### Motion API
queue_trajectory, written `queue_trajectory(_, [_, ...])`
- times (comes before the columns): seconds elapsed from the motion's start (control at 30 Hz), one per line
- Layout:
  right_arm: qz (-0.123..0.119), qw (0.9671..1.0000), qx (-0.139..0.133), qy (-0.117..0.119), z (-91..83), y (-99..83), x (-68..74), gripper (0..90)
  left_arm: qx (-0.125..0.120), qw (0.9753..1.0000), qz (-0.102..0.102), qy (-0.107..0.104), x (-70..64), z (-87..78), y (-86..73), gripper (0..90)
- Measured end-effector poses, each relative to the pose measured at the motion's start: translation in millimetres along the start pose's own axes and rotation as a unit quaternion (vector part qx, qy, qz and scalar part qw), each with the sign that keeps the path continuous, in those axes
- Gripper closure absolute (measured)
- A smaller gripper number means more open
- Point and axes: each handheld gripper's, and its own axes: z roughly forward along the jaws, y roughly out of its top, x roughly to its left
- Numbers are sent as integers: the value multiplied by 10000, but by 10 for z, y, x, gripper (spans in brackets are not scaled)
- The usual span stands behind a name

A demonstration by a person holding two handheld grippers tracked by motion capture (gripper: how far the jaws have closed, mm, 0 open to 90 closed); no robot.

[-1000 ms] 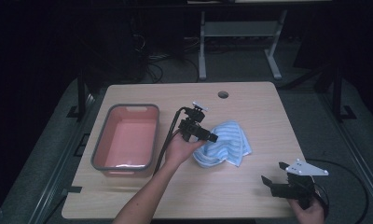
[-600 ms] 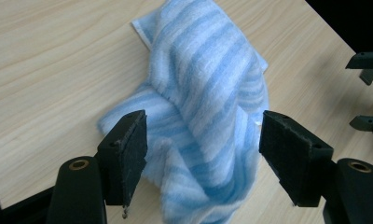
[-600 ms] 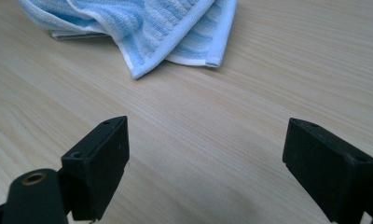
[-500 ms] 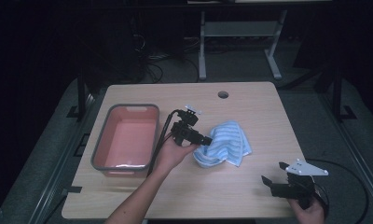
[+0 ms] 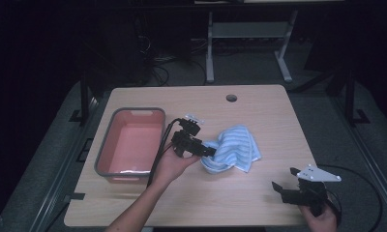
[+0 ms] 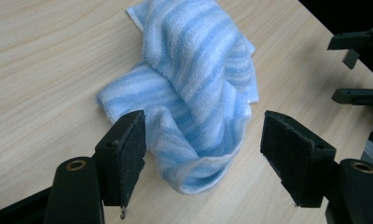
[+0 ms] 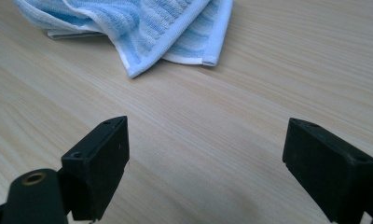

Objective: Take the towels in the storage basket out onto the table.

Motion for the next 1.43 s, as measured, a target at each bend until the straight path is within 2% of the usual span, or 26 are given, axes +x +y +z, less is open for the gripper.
queue_trajectory(0.07, [16,10000,-5,-1,0,-2,-1,141,18,10000,49,-27,-8,-30,-42,308])
queue_trajectory(0.23, [19,10000,3,-3,2,-1,-2,141,-81,9999,14,-75,-20,-68,-116,309])
queue_trajectory(0.37, [19,10000,9,6,8,-2,3,141,-24,9999,69,-94,-17,-86,-162,309])
queue_trajectory(0.43, [17,10000,20,7,9,-3,5,141,-93,9999,12,-126,-21,-90,-196,308])
queue_trajectory(0.47, [23,10000,21,7,9,-3,6,141,-72,9999,70,-122,-16,-98,-214,309])
queue_trajectory(0.67, [25,10000,23,6,14,-5,9,141,-202,9997,5,-170,-10,-151,-328,309])
queue_trajectory(1.0, [-11,10000,54,8,28,-4,13,141,-272,9992,72,-283,-89,-188,-522,307])
queue_trajectory(1.2, [-4,10000,52,-7,20,-9,14,141,-336,9989,79,-332,-129,-229,-683,297])
queue_trajectory(1.43, [29,10000,74,-28,13,-19,15,141,-500,9979,54,-415,-154,-247,-961,292])
